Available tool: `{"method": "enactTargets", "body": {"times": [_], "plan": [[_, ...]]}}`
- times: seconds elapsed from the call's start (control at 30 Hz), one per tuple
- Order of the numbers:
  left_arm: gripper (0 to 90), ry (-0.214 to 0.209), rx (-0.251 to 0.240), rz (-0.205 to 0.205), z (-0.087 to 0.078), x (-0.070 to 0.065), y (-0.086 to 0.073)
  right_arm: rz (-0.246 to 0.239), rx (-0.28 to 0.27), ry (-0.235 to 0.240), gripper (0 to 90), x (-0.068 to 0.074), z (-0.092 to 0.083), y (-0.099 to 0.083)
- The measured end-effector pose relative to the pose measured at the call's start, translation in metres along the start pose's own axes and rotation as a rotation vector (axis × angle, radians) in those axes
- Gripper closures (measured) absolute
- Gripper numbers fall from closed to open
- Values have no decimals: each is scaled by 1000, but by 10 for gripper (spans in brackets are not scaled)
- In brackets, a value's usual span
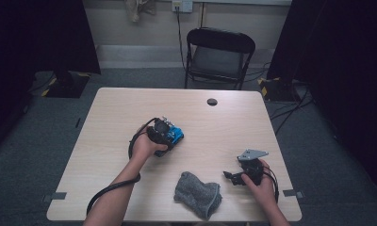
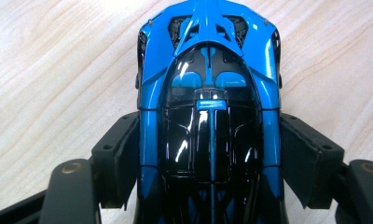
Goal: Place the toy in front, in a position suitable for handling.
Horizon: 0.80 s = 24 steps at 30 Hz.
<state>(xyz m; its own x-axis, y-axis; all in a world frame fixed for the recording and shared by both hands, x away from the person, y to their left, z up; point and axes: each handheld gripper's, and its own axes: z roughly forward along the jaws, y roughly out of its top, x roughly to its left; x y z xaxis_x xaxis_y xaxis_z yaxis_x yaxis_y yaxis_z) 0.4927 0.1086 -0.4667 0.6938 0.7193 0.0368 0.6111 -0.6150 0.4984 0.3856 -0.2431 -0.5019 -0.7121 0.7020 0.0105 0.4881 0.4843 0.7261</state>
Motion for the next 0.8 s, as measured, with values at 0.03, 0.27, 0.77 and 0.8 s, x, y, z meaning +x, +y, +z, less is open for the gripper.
{"method": "enactTargets", "body": {"times": [0.03, 0.27, 0.77, 0.8], "plan": [[284, 1, 3, -1, 1, 0, -1, 0, 0, 0, 107, 0, 0, 0], [283, -15, -8, -10, 2, 3, -4, 0, 0, 0, 107, 0, 0, 0], [258, -54, -69, -64, 3, 8, -11, 0, 0, 0, 107, 0, 0, 0], [239, -56, -78, -71, 2, 9, -12, 0, 0, 0, 107, 0, 0, 0]]}}
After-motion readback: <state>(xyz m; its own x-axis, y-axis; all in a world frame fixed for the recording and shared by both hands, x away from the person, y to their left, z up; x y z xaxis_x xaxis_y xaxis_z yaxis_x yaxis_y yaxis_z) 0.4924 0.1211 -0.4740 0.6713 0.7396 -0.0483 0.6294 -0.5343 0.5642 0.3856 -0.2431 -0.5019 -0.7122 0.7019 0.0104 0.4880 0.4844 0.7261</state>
